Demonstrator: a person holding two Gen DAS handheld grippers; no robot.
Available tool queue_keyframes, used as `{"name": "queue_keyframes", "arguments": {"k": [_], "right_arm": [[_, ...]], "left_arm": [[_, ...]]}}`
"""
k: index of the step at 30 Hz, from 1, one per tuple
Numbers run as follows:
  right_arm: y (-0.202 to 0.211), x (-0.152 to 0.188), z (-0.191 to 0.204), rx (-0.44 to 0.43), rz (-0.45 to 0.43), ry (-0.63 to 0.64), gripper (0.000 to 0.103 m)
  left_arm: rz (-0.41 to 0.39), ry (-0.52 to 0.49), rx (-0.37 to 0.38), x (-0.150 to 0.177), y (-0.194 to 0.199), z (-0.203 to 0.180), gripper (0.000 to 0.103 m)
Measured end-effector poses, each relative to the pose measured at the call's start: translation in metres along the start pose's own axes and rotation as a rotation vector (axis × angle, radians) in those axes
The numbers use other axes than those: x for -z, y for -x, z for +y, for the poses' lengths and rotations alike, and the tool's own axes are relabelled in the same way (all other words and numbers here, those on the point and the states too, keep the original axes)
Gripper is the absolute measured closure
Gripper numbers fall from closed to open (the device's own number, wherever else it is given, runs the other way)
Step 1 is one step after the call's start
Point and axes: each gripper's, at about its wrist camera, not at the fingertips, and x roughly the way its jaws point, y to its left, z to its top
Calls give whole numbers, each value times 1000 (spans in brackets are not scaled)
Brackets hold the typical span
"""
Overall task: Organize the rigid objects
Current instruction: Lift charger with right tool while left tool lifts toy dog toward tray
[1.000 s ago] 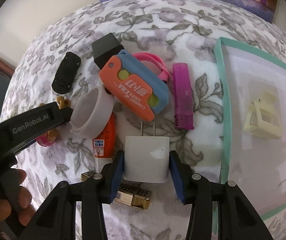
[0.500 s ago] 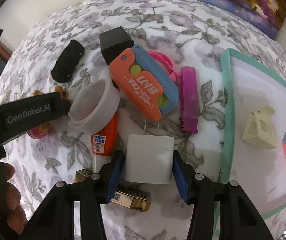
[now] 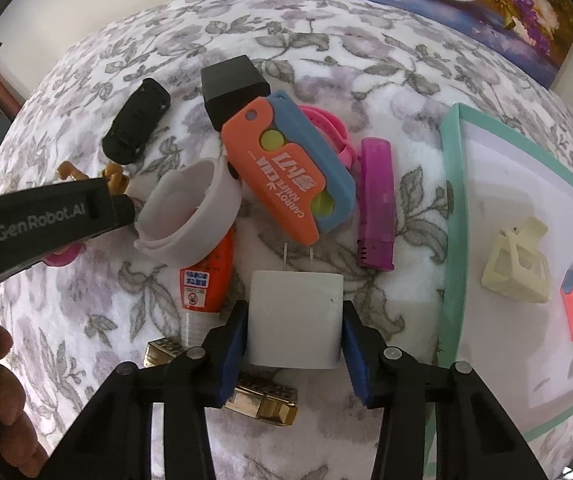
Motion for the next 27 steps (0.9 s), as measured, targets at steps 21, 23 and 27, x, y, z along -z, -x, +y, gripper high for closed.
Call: {"name": "queue_keyframes", "arguments": {"k": [21,23,27], "right_arm": [[61,-10,-64,-119,-133,-103,57],[64,-12,-75,-110,-143,-130,57],[70,-9,-101,-100,-150,-191,57]], "left_arm": [[-236,-8,24,-2,101,-4,39],[-253,-19,28,1,108,-8,39],[-271,-45,40,6,116,-22,39]]}}
